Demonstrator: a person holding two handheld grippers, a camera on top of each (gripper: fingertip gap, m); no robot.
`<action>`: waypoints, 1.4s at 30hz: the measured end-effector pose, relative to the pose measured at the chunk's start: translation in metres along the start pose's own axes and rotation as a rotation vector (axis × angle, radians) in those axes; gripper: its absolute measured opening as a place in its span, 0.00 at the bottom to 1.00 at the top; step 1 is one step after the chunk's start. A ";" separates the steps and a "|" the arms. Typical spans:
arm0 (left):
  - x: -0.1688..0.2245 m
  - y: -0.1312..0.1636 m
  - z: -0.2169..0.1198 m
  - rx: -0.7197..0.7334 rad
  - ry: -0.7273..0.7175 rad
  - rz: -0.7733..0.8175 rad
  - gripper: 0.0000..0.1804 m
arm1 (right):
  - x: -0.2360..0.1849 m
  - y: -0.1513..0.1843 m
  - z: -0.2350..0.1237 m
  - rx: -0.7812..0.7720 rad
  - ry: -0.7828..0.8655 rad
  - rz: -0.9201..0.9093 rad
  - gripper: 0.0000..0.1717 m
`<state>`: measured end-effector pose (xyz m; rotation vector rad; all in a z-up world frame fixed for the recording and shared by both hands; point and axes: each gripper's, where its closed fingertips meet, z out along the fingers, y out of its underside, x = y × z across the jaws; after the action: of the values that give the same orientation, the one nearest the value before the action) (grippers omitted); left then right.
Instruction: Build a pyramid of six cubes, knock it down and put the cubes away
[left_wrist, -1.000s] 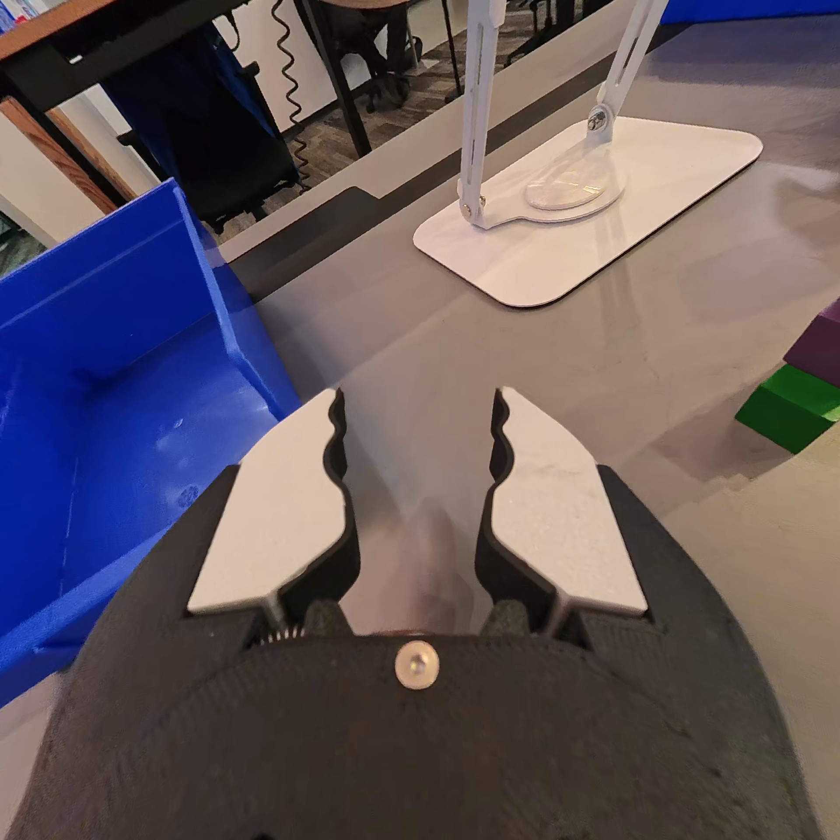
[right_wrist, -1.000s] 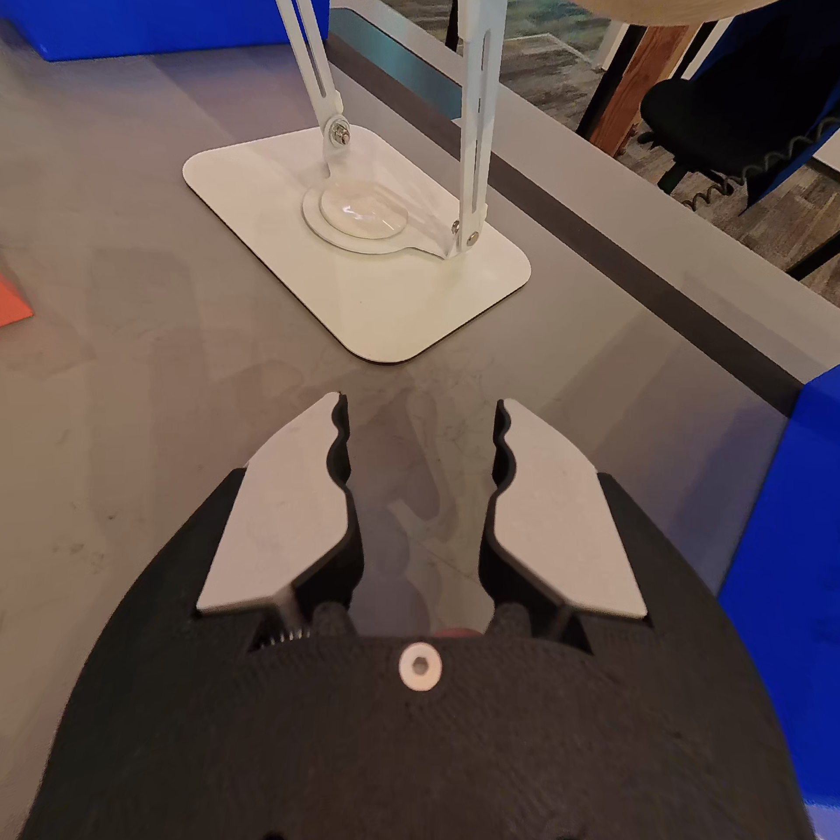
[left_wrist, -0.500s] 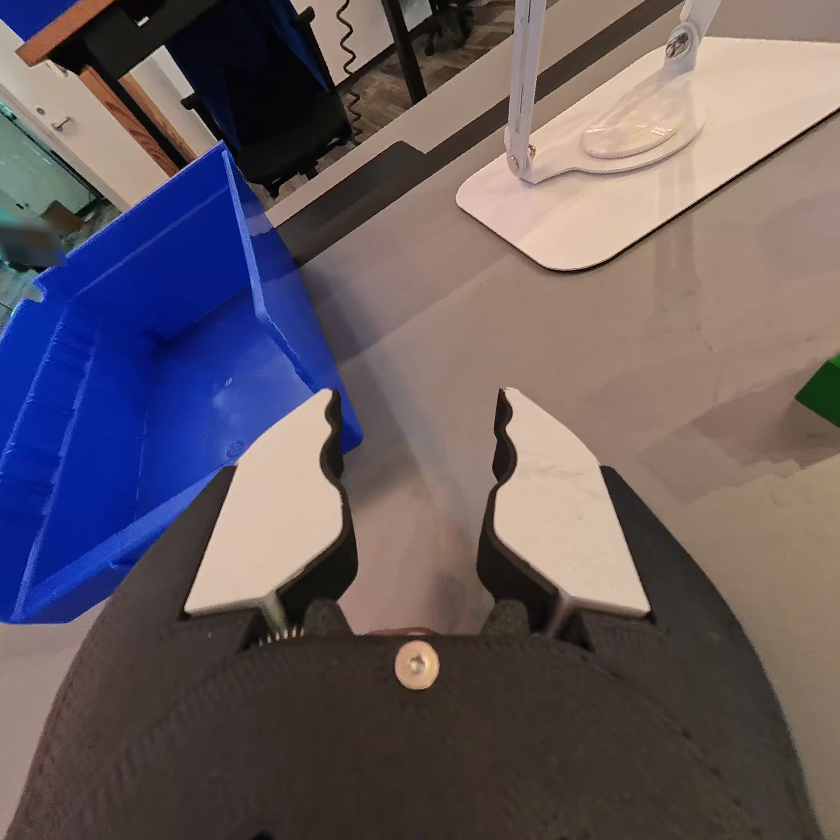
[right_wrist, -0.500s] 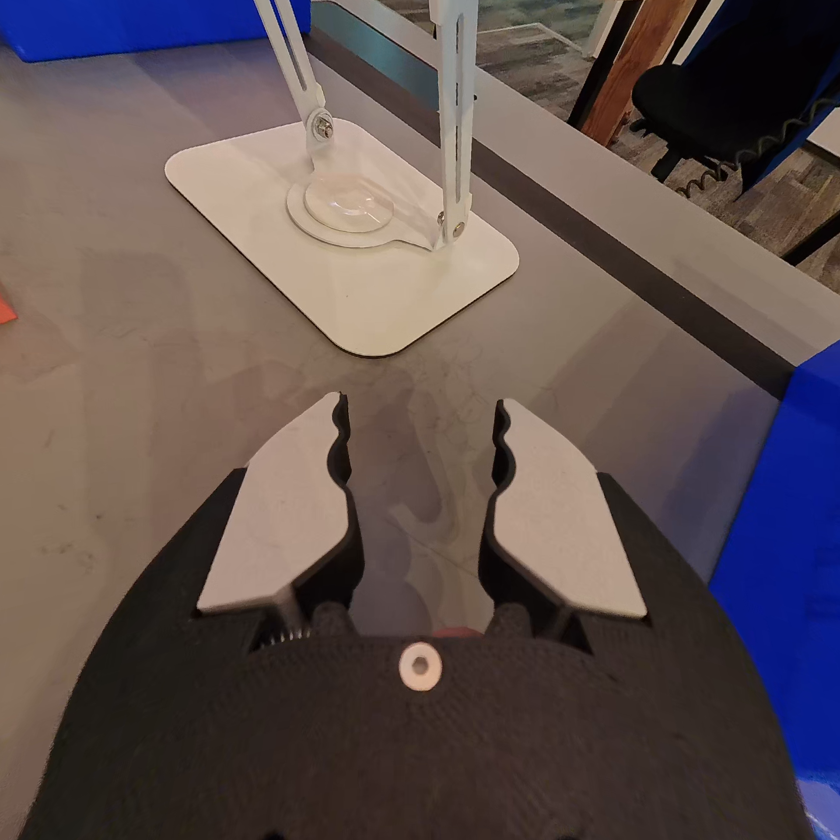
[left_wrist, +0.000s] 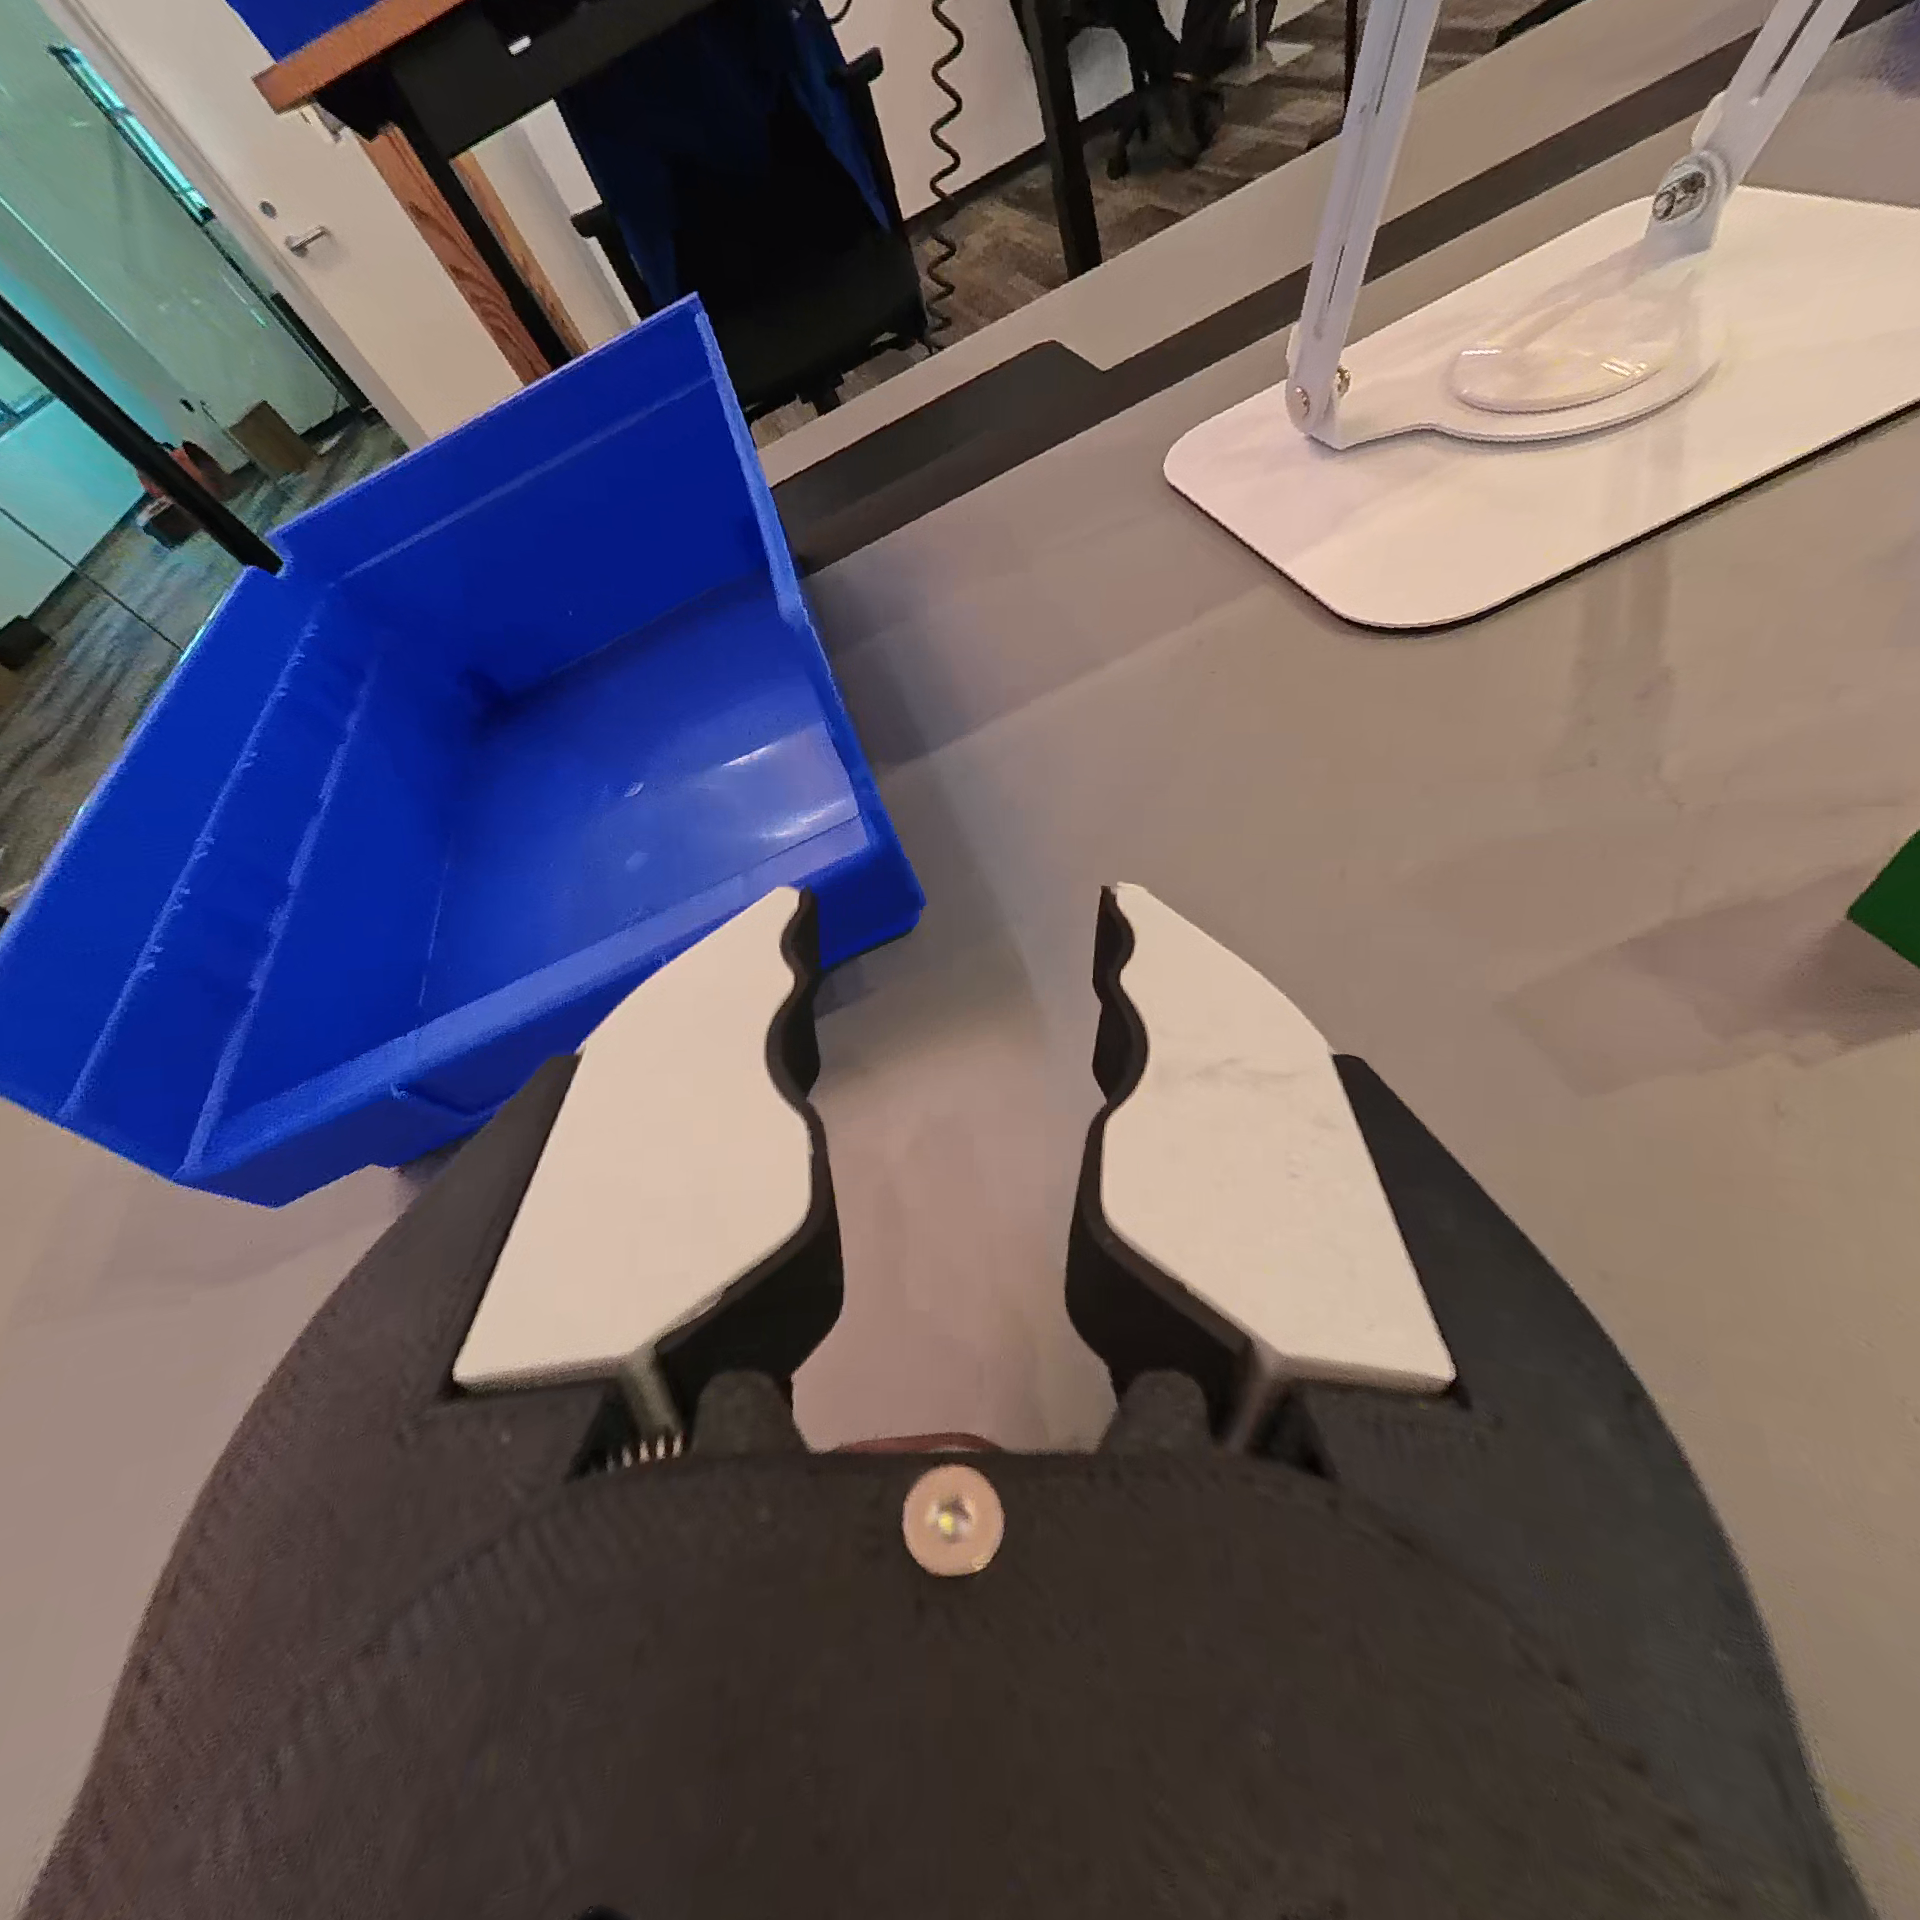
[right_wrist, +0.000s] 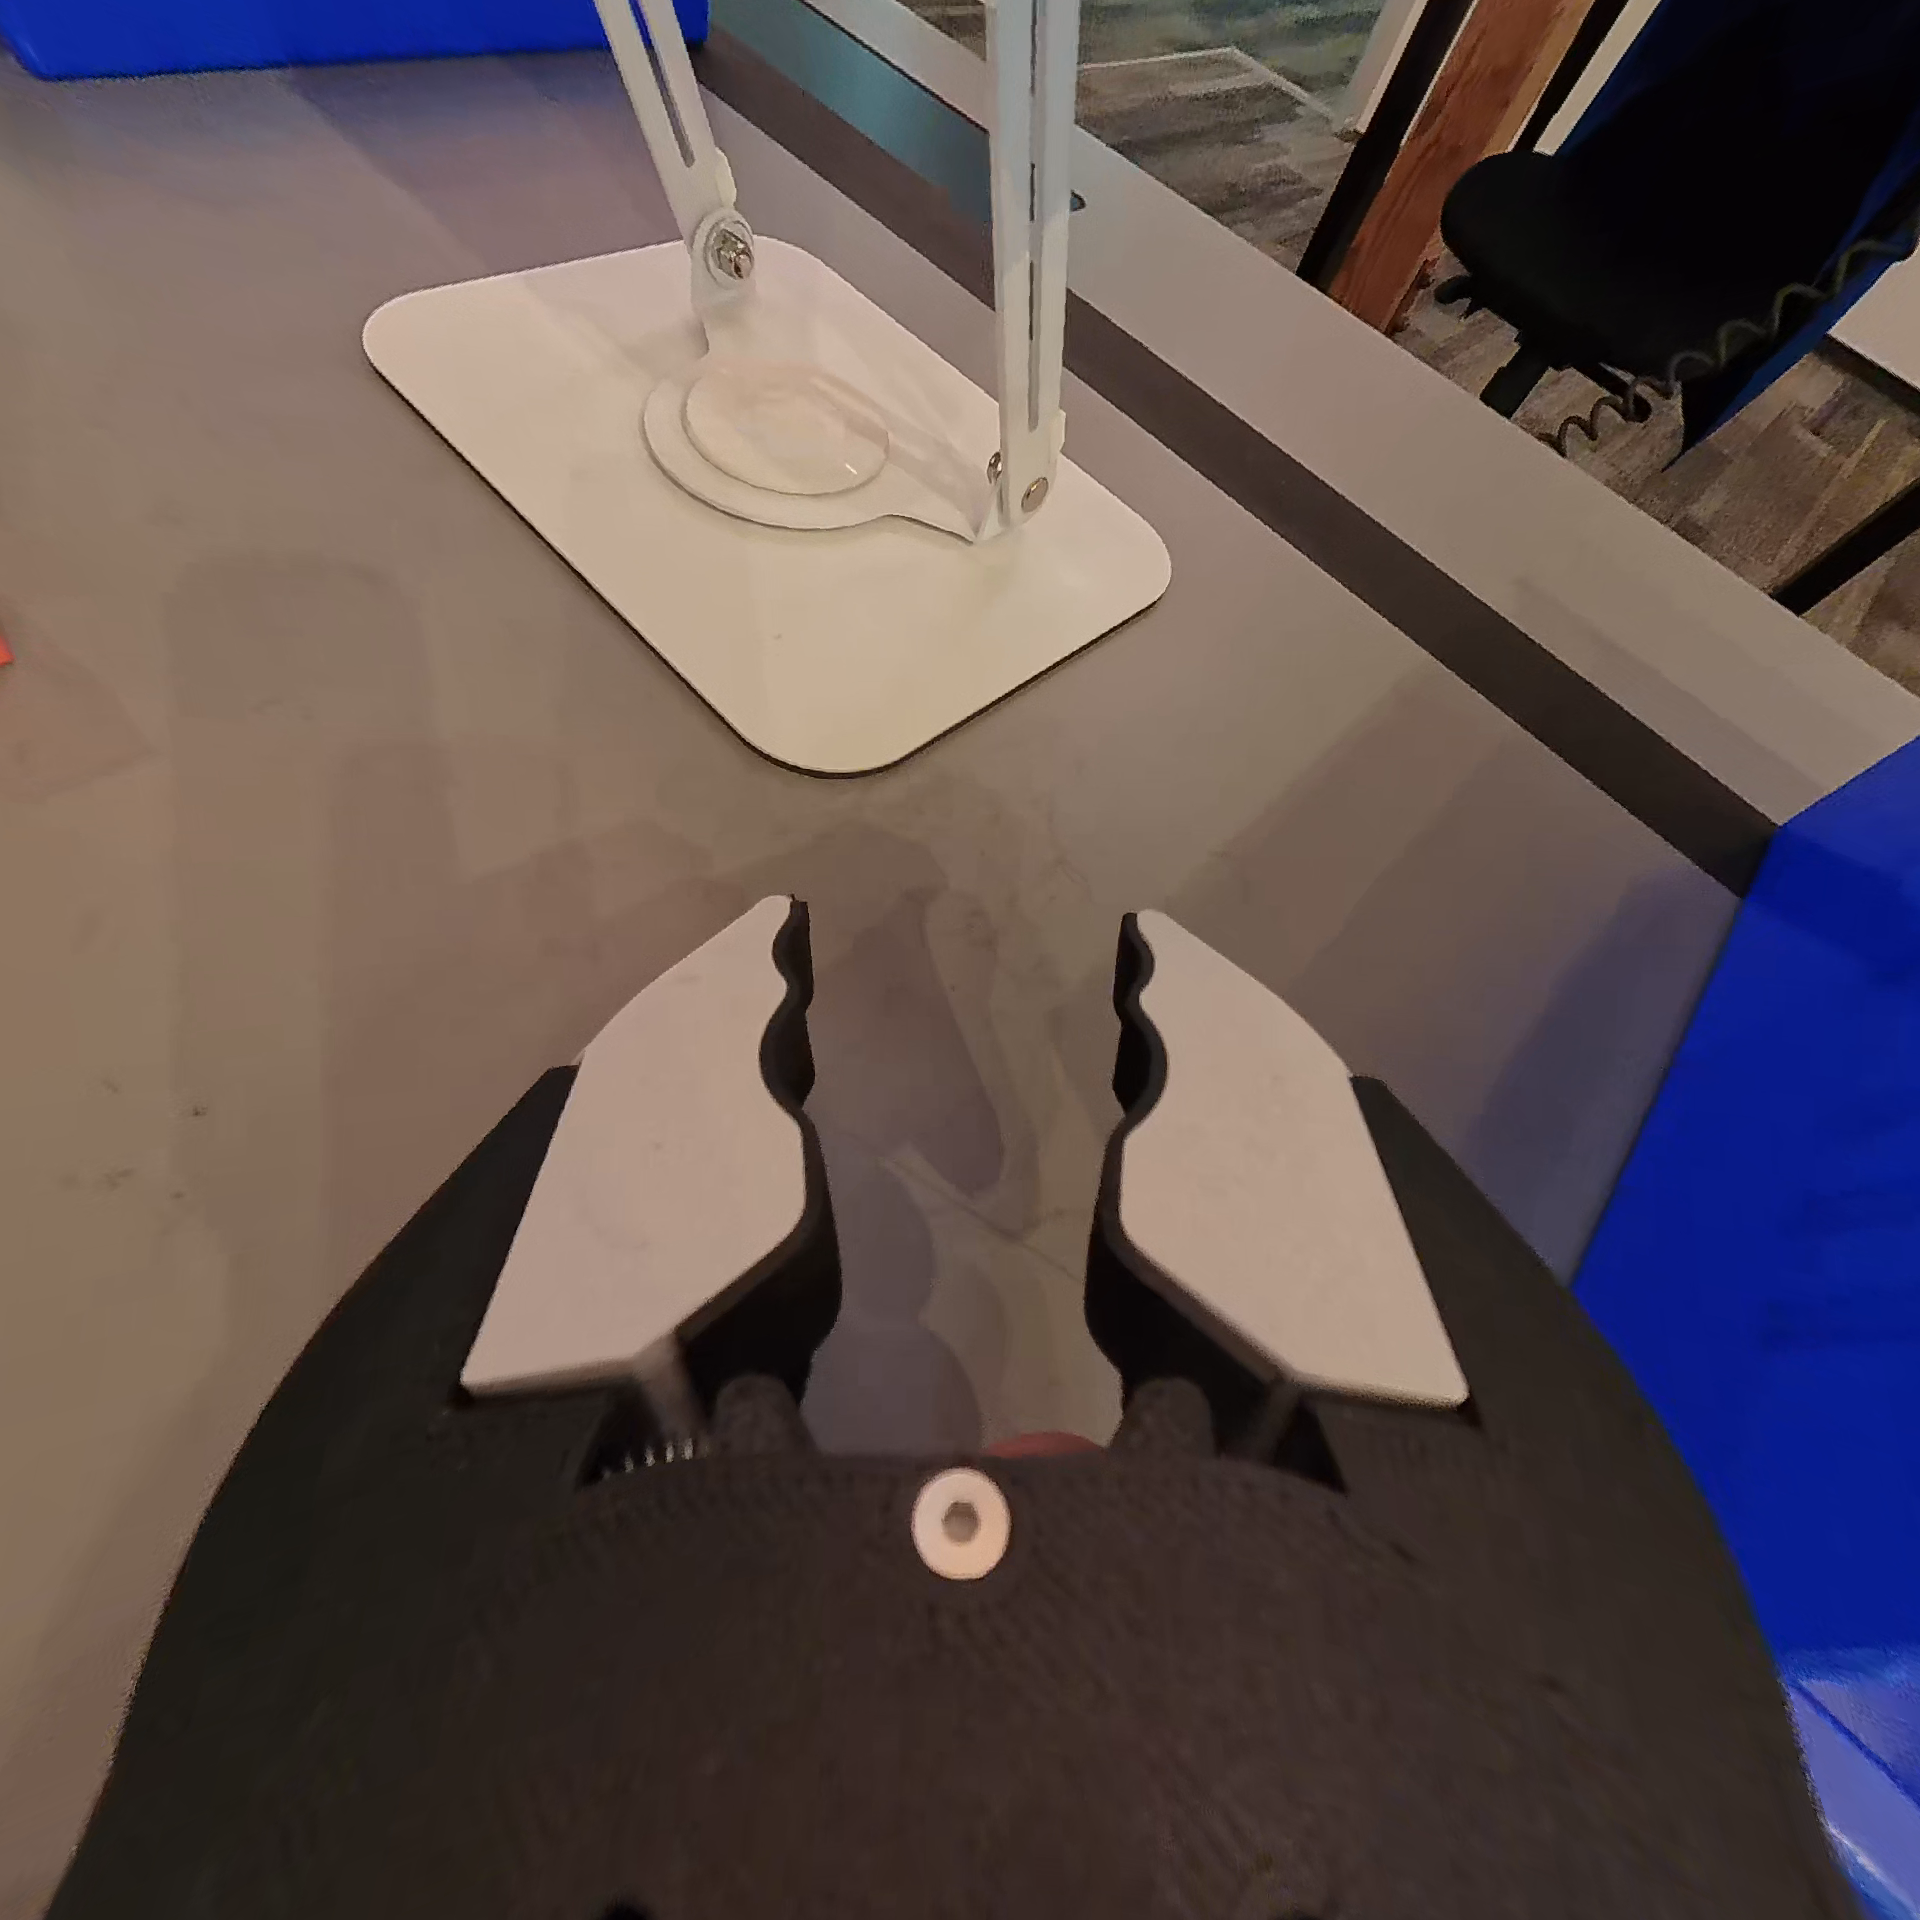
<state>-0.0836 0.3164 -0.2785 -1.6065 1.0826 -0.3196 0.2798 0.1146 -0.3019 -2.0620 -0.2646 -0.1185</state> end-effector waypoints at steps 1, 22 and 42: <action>0.000 0.000 -0.001 0.002 -0.001 -0.001 0.28 | -0.001 0.000 0.000 -0.004 0.001 -0.009 0.33; 0.000 0.001 0.000 -0.003 -0.003 0.002 0.25 | 0.001 0.001 0.000 -0.007 0.005 -0.007 0.34; -0.054 0.033 -0.045 -0.125 -0.279 -0.100 0.00 | 0.000 -0.004 -0.007 -0.018 0.009 -0.047 0.00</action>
<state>-0.1594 0.3309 -0.2748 -1.7600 0.8238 -0.0898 0.2787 0.1102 -0.2954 -2.0736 -0.3075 -0.1595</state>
